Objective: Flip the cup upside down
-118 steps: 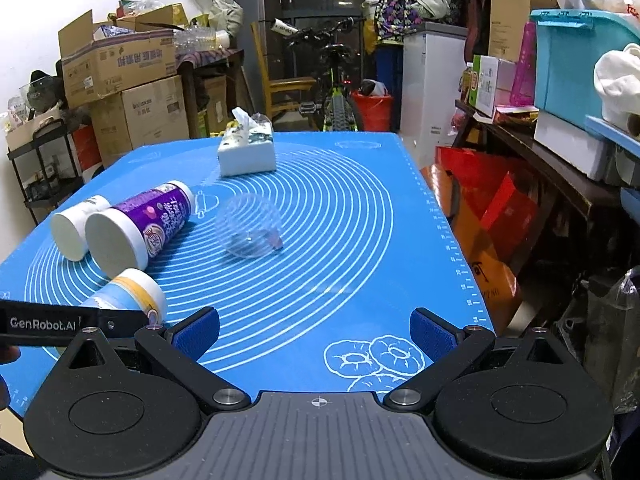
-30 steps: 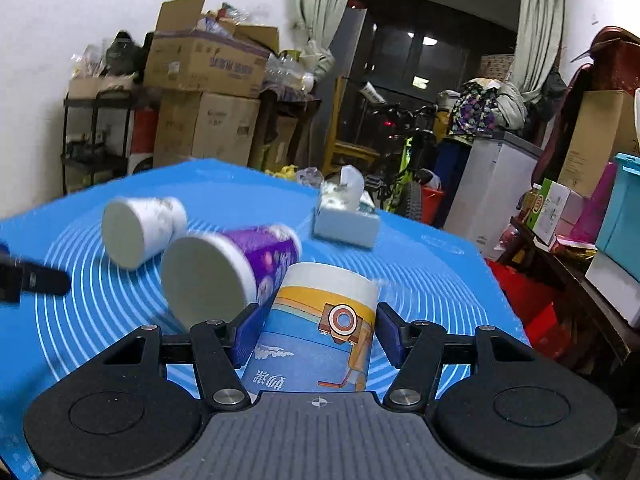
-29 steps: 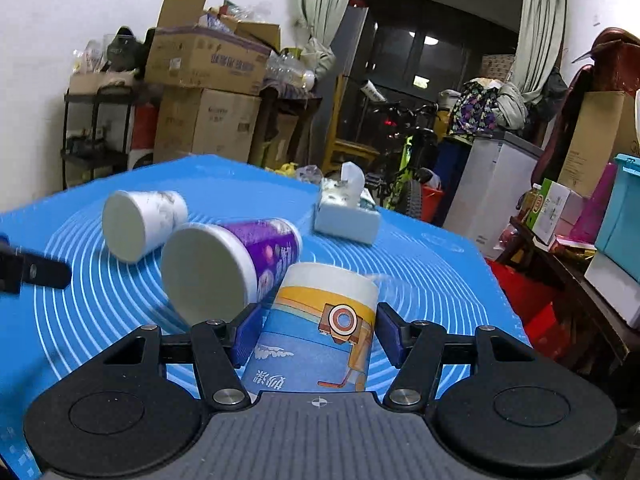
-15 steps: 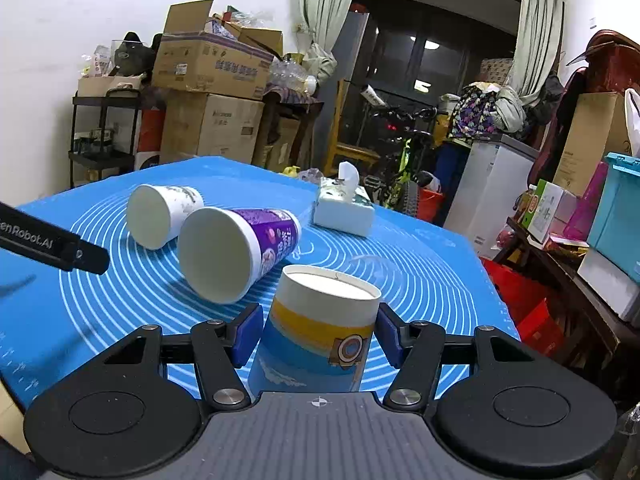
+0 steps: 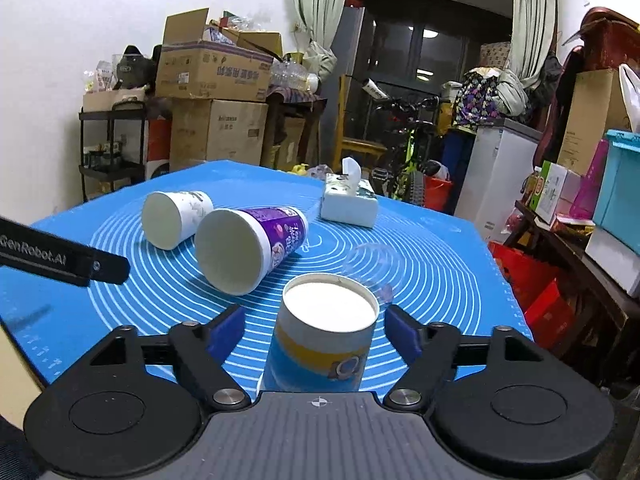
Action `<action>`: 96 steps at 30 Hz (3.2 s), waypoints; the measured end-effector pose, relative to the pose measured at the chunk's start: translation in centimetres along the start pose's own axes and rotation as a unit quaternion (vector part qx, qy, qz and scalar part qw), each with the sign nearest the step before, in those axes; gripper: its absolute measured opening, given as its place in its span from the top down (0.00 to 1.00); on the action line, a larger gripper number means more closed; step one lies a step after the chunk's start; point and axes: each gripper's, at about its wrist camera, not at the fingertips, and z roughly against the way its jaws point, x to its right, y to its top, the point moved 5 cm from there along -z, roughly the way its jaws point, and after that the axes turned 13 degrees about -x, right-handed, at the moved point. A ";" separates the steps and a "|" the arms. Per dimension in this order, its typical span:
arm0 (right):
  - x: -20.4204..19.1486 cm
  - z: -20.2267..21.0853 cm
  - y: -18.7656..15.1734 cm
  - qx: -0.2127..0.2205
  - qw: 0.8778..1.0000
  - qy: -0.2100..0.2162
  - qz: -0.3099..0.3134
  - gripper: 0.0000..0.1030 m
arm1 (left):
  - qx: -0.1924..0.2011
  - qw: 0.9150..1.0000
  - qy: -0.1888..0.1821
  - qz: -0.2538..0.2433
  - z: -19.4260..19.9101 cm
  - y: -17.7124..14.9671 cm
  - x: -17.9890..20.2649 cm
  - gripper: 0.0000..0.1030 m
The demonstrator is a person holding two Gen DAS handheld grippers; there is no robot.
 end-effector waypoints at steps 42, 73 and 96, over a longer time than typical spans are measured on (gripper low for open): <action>3.0 6.6 -5.4 -0.071 0.997 0.019 -0.028 0.16 | -0.018 0.996 -0.021 -0.089 2.7 -6.8 6.6 0.08; 3.0 6.6 -5.7 -0.075 0.997 0.021 -0.026 0.16 | -0.017 0.996 -0.019 -0.089 2.7 -6.6 6.3 0.08; 3.0 6.6 -5.7 -0.075 0.997 0.021 -0.026 0.16 | -0.019 0.996 -0.020 -0.091 2.7 -6.7 6.4 0.08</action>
